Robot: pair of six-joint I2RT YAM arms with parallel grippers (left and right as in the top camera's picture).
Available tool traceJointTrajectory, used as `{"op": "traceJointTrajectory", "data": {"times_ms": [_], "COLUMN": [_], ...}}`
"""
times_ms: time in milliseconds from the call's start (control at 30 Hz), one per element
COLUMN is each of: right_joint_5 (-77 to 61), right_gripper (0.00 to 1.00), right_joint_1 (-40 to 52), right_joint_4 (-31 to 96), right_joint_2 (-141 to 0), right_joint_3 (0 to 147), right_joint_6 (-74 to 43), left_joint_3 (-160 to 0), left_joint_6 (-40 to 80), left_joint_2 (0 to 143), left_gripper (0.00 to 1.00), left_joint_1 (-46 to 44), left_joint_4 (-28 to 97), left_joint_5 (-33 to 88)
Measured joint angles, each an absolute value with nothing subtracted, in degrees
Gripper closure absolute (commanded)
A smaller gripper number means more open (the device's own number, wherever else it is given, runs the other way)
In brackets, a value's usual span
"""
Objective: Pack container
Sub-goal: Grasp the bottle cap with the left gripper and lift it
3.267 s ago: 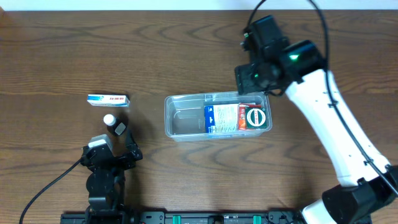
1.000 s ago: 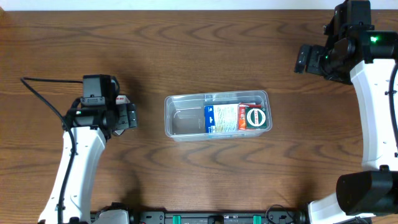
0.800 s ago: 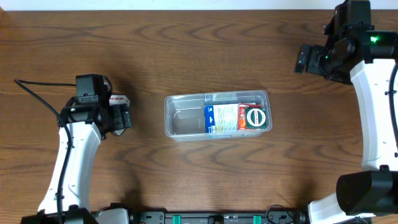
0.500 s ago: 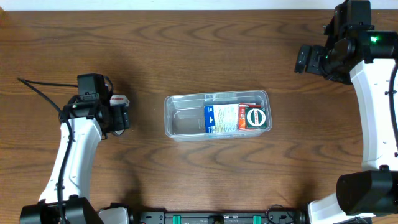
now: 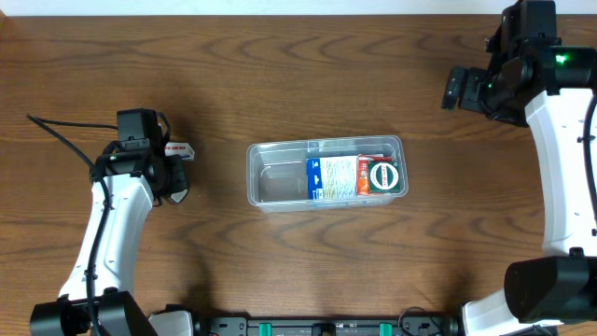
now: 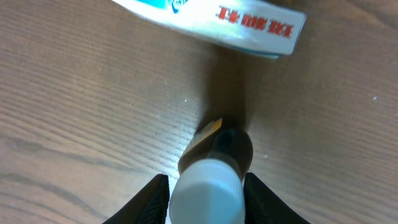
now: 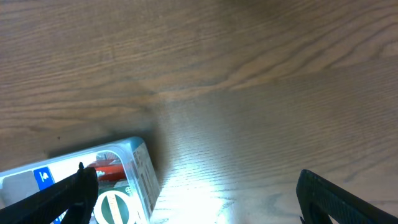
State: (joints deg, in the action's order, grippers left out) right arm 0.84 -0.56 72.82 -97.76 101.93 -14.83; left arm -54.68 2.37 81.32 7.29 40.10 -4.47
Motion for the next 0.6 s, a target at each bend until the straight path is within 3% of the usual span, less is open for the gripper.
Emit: {"op": "traceJointTrajectory", "data": {"times_ms": [600], "right_joint_5": [0.84], "right_gripper": [0.01], "right_joint_1": [-0.56], "right_joint_4": [72.82], "right_joint_2": [-97.76], "right_joint_3": [101.93], "right_joint_6": [-14.81], "left_joint_3": [-54.41], "left_joint_6": [3.01], "left_joint_2": [81.32], "left_gripper": [0.55], "left_joint_1": [7.29], "left_joint_4": [38.30], "left_joint_5": [-3.38]}}
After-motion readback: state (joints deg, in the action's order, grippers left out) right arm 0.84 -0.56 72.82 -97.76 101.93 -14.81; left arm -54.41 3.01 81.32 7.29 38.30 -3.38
